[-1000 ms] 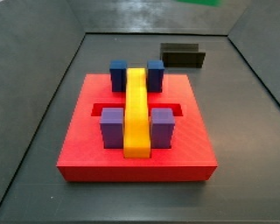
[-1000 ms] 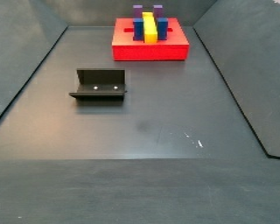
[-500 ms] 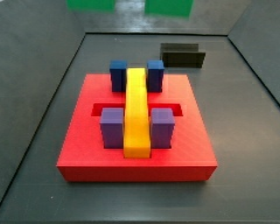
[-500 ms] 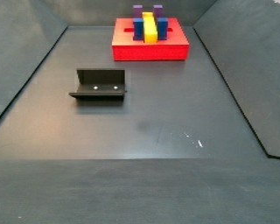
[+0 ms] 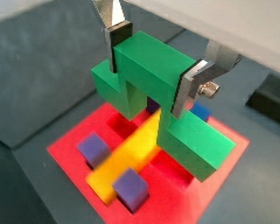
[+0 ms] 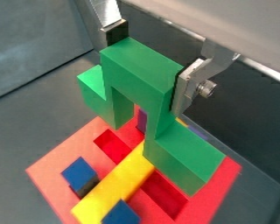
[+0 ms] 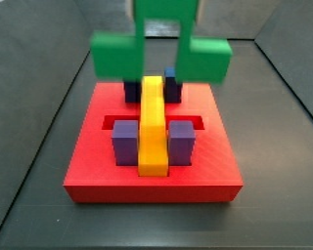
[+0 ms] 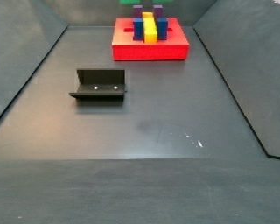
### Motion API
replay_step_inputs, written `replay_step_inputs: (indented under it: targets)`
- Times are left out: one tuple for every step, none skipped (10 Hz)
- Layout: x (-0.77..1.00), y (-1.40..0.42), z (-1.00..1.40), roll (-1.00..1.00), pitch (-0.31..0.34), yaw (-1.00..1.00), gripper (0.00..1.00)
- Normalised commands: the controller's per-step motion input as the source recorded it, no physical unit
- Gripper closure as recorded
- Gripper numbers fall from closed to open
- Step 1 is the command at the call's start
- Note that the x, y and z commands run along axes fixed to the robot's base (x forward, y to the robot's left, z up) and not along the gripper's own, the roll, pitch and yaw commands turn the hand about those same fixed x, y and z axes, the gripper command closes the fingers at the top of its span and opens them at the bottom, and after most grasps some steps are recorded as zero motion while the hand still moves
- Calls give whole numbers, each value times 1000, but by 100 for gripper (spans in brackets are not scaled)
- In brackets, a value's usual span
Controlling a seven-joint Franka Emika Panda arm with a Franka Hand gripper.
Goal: Pick up the green object. Move up. Move to above the board. Insert the green object.
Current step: Insert the green object.
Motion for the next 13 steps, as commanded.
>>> replay_step_inputs:
  targets:
    - [37,169,-549,-89,-19,151,100]
    - [-26,0,0,0,-20,0,100]
    - [0,0,0,4,0,0,100]
    - [-11,-3,-169,71,0,0,100]
    - [0,-97,-254,81,-27,0,100]
    - [0,-154,-254,87,-30,0,100]
    - [20,-157,-226,139,-16,0,100]
    - [0,-80,-169,174,-20,0,100]
    - [-54,0,-186,166,-31,29,100]
    - [-171,0,-206,104,-77,69,100]
    - [-26,23,-251,7,-123,160,100]
    - [0,0,-237,0,-89,83,100]
    - [0,0,-220,0,-81,43,100]
